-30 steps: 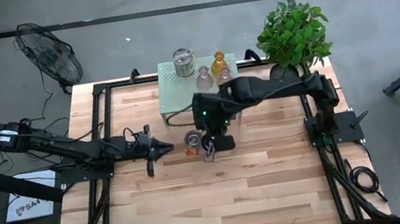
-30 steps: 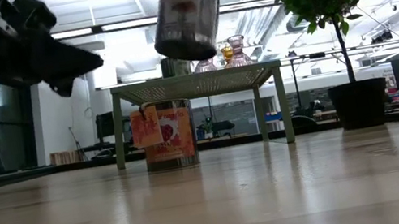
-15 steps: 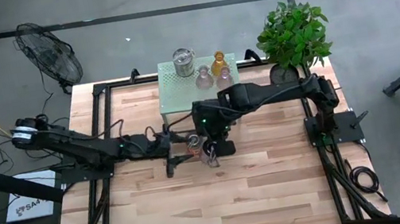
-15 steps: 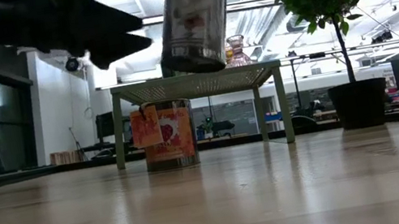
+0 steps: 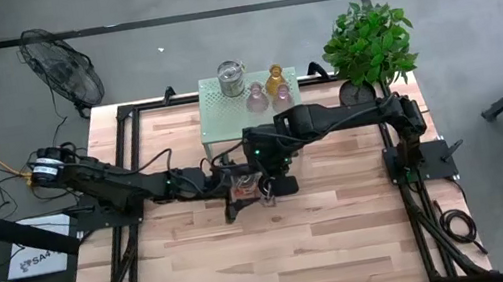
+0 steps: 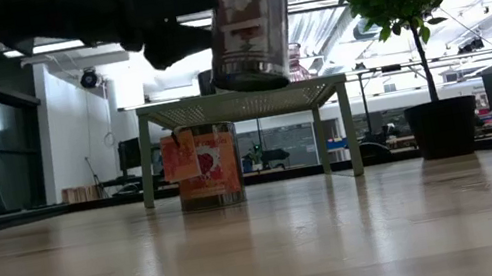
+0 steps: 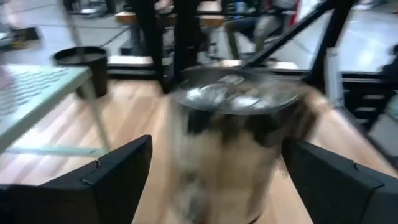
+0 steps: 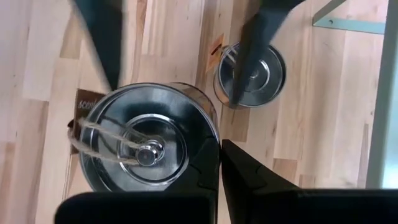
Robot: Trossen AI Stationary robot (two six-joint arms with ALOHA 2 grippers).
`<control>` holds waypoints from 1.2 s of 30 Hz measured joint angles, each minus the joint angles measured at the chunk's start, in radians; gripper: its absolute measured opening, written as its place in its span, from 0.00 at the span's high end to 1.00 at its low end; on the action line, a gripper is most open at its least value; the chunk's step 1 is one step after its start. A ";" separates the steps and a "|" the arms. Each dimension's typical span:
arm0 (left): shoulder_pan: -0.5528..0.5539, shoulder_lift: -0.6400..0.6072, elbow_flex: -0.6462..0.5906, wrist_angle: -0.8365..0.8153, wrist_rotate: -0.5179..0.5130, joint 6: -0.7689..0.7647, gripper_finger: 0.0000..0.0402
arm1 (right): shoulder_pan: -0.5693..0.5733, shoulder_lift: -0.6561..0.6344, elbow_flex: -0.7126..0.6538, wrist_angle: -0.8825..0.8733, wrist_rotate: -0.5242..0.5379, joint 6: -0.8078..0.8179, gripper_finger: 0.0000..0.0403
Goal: Pick & Place candle stick holders
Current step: Put the brown scented candle on the shelf
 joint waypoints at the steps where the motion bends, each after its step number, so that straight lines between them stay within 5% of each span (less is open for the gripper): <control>1: 0.000 0.002 0.005 0.000 0.019 0.000 0.11 | 0.000 0.000 0.000 0.002 0.000 -0.003 1.00; 36: 0.000 0.120 0.099 -0.008 0.080 0.018 0.10 | 0.001 0.004 -0.002 0.083 -0.045 -0.039 1.00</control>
